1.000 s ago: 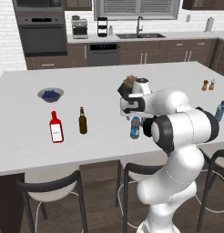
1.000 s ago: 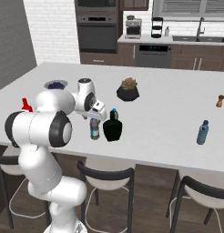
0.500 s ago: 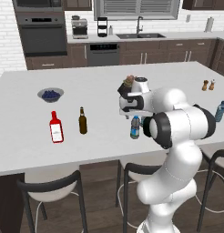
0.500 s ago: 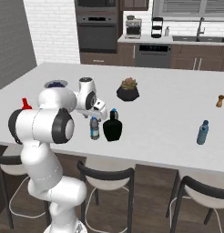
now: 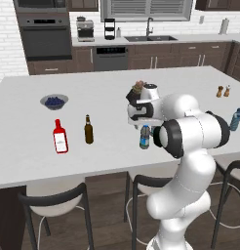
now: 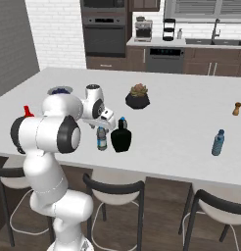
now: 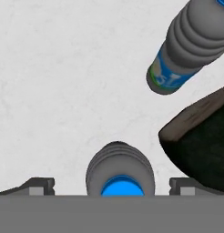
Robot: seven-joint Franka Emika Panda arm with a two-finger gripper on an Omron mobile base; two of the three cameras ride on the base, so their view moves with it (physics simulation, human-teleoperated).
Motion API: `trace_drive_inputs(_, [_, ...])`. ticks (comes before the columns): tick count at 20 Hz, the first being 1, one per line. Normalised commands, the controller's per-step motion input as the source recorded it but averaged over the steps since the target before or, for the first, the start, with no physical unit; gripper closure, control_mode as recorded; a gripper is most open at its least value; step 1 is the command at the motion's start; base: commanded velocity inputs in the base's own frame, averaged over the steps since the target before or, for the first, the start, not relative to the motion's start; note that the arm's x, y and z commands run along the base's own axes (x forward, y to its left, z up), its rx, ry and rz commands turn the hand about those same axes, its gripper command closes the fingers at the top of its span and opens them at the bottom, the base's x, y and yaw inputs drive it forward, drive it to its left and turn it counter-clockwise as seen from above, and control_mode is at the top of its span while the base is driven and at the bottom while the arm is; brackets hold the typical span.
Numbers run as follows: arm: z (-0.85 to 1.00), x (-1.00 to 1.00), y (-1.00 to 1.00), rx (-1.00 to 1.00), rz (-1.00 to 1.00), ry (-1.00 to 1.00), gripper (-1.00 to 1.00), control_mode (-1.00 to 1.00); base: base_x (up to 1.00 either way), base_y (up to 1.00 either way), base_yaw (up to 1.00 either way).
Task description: Move the plastic bottles in the middle to the plastics group, and the glass bottles in the middle to the glass group.
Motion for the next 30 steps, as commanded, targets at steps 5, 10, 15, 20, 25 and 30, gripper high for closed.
trace_drive_inputs(5, [-0.17, 0.0, 0.0, 0.0, 0.0, 0.02, -1.0, -1.0, 0.0, 0.0, 0.0])
trace_drive_inputs(10, [-0.02, 0.0, 0.0, 0.0, 0.0, 0.01, -1.0, -1.0, 0.0, 0.0, 0.0])
trace_drive_inputs(15, [0.0, 0.0, 0.0, 0.0, 0.0, 0.0, 1.0, -1.0, 0.0, 0.0, 0.0])
trace_drive_inputs(20, [0.0, 0.0, 0.0, 0.0, 0.0, 0.0, 1.0, -1.0, 0.0, 0.0, 0.0])
trace_drive_inputs(25, [0.0, -0.05, -0.03, 0.0, 0.0, 0.0, 1.0, -1.0, 0.0, 0.0, 0.0])
trace_drive_inputs(30, [0.07, -0.51, -0.09, 0.01, 0.0, -0.03, 1.0, -1.0, 0.0, 0.0, 0.0])
